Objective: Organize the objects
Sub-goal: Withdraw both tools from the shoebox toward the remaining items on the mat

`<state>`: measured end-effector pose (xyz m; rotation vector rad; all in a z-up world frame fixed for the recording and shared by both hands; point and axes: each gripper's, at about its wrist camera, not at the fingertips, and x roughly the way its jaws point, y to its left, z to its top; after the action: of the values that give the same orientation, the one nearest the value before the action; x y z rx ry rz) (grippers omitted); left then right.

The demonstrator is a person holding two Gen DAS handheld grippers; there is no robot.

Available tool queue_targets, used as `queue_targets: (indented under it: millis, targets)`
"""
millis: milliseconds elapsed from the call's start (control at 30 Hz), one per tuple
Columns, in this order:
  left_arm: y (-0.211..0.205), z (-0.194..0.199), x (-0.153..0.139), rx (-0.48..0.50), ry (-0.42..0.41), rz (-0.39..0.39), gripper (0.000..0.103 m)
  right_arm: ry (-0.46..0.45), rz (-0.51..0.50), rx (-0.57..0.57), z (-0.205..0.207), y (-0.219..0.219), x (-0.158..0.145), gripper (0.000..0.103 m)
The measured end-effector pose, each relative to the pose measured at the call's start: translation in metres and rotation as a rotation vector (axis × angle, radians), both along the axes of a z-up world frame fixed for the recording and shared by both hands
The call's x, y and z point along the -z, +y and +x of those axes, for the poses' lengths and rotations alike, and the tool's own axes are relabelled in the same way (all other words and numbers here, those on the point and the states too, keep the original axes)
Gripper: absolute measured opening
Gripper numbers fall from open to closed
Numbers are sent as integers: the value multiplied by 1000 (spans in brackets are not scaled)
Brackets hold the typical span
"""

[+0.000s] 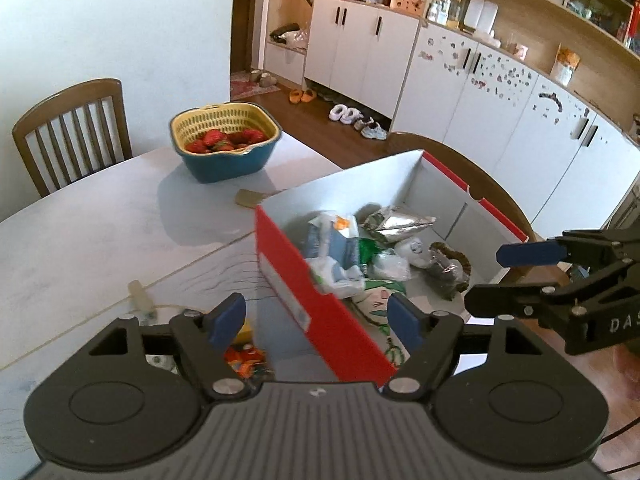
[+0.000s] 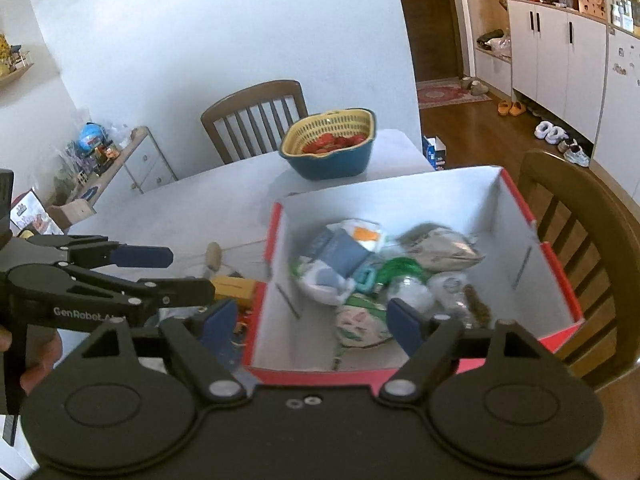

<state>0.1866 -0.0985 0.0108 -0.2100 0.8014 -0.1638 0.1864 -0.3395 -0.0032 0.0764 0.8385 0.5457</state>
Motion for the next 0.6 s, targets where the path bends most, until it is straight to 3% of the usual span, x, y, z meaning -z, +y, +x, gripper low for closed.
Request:
queue_targets:
  millis: [100,167,333,400,467,600]
  targets:
    - [17,-6,2,-13,-7,-12,79,5,18,4,-5,16,-1,91]
    - [30,-10,4,-32,-15,-23,85,5,18,9,-8,27,-1,91]
    - [60,-17,12,-63,-28,-37,85,9,16,11,-13,53,-1,95]
    - [69,-19,16,-72,-26,-29,89,20,23,19,-14,62,0,96]
    - [78,-21,20,-79,-31,-19,101,41,42,25,-15,71,2,96]
    - [97,-23,29,-100,-39,-23,103,53,20,12,-18,94,7,96]
